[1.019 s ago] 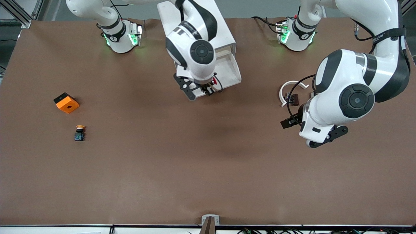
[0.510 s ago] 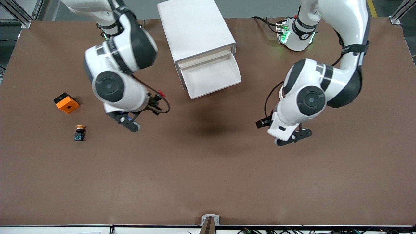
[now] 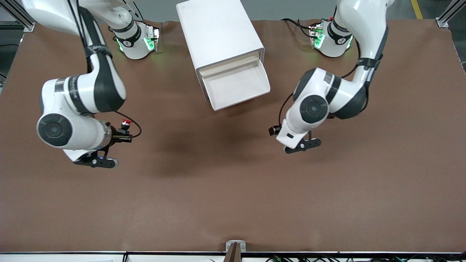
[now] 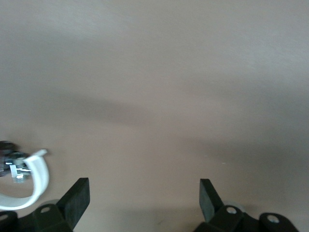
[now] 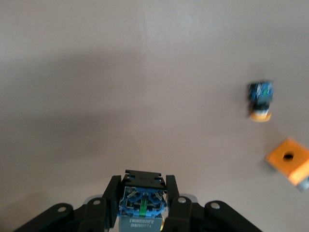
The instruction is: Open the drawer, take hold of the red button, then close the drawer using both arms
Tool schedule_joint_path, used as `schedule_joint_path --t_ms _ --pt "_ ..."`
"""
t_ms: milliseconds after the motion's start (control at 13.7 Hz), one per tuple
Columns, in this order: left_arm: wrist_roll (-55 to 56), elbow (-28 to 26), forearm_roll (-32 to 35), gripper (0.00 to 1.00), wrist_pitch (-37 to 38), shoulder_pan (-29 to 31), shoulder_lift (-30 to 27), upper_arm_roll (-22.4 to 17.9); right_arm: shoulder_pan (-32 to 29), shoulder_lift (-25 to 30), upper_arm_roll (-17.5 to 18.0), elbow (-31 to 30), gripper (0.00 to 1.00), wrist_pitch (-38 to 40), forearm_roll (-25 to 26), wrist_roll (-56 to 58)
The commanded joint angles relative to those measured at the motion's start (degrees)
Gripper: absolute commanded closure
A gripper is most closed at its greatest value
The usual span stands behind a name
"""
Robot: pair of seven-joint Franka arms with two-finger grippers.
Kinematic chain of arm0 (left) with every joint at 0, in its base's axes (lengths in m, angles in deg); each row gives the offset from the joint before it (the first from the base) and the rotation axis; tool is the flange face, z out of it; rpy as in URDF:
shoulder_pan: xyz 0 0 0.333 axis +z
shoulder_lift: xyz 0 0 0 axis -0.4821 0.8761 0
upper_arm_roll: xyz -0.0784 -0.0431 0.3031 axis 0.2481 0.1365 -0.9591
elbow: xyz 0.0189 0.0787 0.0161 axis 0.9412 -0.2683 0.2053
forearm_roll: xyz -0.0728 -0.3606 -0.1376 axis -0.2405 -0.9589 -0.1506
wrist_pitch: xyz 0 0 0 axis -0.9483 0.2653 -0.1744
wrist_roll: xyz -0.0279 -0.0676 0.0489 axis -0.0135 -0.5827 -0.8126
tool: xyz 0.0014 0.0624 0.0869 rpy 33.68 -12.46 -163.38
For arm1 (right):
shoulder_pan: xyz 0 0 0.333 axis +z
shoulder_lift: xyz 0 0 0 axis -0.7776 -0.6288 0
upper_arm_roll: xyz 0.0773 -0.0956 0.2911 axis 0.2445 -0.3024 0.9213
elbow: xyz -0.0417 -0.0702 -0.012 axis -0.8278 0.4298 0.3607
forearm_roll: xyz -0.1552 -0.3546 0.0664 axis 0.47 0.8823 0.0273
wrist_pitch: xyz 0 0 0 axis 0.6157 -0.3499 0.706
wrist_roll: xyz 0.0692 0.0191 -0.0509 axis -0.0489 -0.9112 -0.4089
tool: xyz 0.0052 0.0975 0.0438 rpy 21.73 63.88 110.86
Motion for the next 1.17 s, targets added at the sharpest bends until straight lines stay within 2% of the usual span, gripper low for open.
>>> schedule_joint_path --t_ms 0,146,364,728,1092 --pt "6.0 -8.5 1.1 0.00 -7.3 -3.4 -3.9 1.3 -3.0 3.2 1.1 -11.0 0.81 -10.5 4.4 5.2" --pt "9.3 -8.7 1.1 0.00 -7.7 -4.2 -2.6 3.7 -6.0 3.4 1.1 -17.4 0.81 -20.8 4.6 11.5" --pt "9.8 -9.0 1.1 0.00 -7.9 -6.5 -1.7 4.1 -10.3 2.6 1.1 -22.4 0.81 -31.5 4.6 18.9" --pt "19.1 -9.6 0.6 0.00 -7.7 -11.7 -1.2 4.9 -12.4 0.1 1.1 -25.0 0.81 -35.9 4.7 23.0" --pt "25.6 -10.3 0.5 0.00 -6.3 -12.4 -1.0 11.2 -12.2 -2.3 1.1 -29.6 0.81 -45.7 4.7 22.9"
